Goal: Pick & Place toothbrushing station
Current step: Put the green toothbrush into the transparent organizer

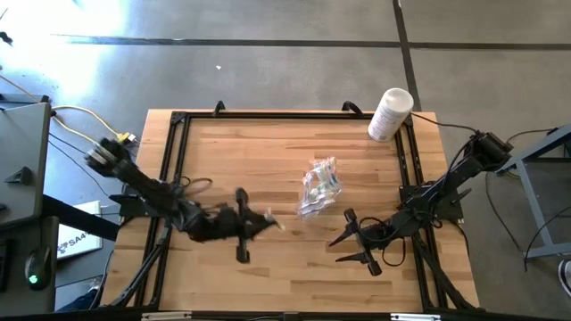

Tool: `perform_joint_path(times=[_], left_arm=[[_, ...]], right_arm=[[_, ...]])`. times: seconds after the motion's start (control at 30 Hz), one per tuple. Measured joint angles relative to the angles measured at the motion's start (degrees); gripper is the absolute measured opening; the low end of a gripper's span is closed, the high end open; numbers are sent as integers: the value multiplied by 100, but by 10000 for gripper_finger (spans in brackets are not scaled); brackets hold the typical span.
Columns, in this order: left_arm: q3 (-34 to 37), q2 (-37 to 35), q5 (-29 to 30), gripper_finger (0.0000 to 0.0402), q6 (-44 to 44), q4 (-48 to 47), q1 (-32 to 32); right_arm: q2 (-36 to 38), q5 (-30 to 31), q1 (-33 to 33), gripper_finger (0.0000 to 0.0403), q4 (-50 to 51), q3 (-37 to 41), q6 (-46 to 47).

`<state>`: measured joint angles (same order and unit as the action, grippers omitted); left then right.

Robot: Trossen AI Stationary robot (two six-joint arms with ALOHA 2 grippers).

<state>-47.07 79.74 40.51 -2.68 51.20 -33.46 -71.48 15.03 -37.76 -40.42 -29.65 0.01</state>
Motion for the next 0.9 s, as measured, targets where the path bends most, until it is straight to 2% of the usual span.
perform_joint_path(times=[0.13, 0.23, 0.4, 0.53, 0.67, 0.9], left_arm=[[-94, 1083, -564, 10, -212, 2091, 7], [-250, 1497, -974, 10, -50, 2731, 5], [-510, 1541, -1123, 10, 1151, 2141, 3], [-756, 1543, -1172, 10, 1669, 1530, 7], [-1035, 1629, -1181, 10, 1783, 1064, 7], [-1490, 1869, -1188, 11, 2155, 389, 189]], right_arm=[[0, -195, -24, 183, 136, 0, -1317], [0, -194, -194, 183, 287, 2, -2411], [-13, 607, -662, 183, 284, 2, -5147], [-15, 1391, -906, 183, 158, 2, -7318], [-15, 1736, -902, 183, 68, 0, -8459], [-111, 1817, -861, 183, -117, 2, -10392]])
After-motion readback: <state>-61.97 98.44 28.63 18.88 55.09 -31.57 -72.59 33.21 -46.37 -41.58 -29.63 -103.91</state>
